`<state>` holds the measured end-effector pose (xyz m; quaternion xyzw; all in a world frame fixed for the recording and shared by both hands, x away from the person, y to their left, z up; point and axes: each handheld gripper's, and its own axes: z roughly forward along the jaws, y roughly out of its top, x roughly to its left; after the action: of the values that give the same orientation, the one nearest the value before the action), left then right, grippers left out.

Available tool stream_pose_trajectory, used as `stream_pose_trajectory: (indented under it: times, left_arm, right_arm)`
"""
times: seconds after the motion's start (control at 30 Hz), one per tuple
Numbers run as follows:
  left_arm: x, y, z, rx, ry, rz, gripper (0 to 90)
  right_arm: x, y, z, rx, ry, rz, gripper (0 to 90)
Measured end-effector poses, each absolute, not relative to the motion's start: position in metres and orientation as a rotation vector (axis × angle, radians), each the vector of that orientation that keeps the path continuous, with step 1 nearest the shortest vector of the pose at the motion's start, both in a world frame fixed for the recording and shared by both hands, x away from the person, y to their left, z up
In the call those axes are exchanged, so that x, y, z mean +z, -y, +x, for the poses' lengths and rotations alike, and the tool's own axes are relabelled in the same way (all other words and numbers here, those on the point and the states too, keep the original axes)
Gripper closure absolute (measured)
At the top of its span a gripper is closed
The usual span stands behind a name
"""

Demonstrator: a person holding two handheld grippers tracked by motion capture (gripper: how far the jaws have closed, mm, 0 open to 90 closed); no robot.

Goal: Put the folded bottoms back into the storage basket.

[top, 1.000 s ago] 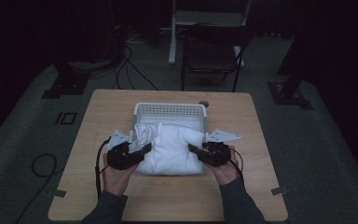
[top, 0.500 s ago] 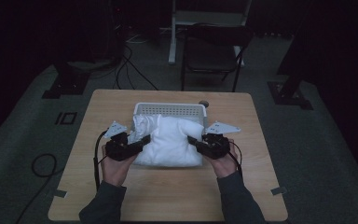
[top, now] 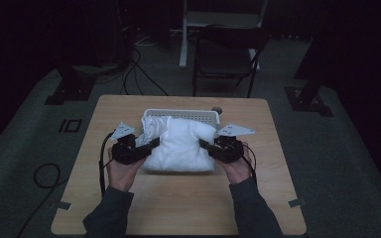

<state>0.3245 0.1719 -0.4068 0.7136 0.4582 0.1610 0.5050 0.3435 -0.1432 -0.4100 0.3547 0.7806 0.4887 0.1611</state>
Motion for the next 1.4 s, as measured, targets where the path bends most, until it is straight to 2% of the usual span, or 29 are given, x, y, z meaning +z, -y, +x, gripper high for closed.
stream_pose_trajectory:
  times: [1.4]
  left_arm:
    - [-0.402,-0.171,0.356,0.404,-1.115,1.713,55.5]
  right_arm:
    - [-0.403,0.139,0.374,1.366,-2.199,1.053,72.6]
